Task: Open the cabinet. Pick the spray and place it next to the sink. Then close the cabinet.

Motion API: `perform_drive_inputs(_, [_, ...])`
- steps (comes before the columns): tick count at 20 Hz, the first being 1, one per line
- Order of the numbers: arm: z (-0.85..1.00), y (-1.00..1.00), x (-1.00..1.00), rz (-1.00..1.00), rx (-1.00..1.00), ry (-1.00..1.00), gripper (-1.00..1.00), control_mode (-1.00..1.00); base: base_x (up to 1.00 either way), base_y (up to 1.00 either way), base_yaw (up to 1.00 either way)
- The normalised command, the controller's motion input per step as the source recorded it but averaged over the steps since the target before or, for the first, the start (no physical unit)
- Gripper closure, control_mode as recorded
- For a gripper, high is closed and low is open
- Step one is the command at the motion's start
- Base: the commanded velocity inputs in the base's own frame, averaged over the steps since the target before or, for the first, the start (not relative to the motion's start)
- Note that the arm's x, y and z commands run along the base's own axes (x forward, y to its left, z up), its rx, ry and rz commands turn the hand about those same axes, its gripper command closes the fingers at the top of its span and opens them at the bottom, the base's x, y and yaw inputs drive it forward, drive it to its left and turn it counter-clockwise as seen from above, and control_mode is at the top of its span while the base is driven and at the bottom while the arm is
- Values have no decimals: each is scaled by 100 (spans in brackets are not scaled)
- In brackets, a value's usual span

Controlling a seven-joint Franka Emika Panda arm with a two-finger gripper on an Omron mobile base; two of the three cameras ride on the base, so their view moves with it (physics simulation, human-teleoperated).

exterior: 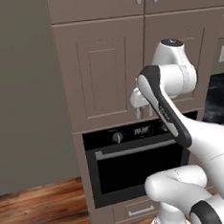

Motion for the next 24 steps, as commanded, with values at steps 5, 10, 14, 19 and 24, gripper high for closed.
perform_drive_inputs(5, [-8,-11,17,0,0,0,-100,-100,0,0,0])
perform_drive_inputs(10, [-1,-19,1,0,0,0,-100,-100,0,0,0])
perform_drive_inputs(14, [0,-6,0,0,0,0,-100,-100,0,0,0])
perform_drive_inputs(19, [0,-7,0,0,0,0,-100,-100,0,0,0])
perform_drive_inputs(24, [0,-9,0,0,0,0,-100,-100,0,0,0])
